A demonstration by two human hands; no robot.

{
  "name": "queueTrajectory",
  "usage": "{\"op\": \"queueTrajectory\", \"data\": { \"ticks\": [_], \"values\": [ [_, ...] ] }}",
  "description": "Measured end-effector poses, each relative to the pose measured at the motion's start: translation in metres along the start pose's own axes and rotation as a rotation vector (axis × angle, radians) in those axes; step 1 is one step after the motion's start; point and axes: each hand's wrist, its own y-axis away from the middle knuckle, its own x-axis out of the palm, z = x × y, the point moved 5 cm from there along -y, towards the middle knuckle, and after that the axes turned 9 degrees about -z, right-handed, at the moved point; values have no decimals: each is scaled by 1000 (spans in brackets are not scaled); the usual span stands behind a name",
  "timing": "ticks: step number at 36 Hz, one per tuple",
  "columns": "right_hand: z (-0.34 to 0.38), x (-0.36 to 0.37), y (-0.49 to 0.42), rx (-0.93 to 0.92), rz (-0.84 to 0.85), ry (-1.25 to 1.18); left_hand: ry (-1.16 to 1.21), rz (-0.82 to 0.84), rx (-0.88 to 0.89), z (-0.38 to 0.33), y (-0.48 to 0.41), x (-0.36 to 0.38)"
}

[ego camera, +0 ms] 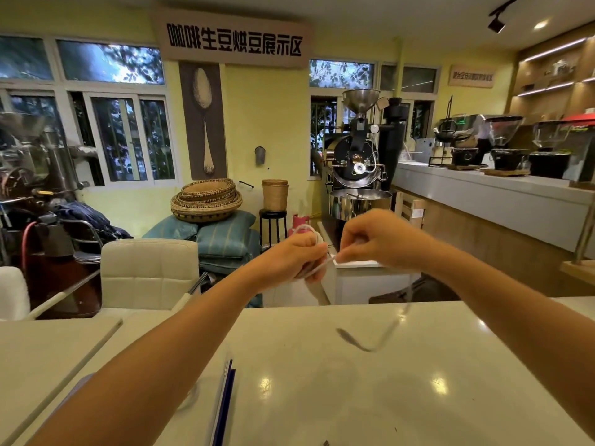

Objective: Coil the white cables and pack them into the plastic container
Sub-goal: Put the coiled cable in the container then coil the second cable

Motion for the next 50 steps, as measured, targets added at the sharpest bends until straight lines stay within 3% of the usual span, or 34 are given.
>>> {"op": "queueTrajectory", "data": {
  "ticks": [7,15,23,33,36,44,50],
  "values": [
    [-21,-26,-16,-14,-146,-354,525,240,-14,-12,17,16],
    [-52,11,-22,108,-220,-1014,723,377,51,-35,25,19],
    [-21,88,-10,457,-181,-1383,697,226,81,-43,9,22],
    [3,116,15,447,30,-1168,407,-171,115,-24,-12,-5],
    [5,117,27,481,109,-1209,309,-251,127,-20,-14,-18],
    [1,69,32,397,116,-1432,115,-174,63,-1,-2,-21],
    [-15,29,19,393,-83,-1732,137,-5,-30,9,6,-12]
  ]
}}
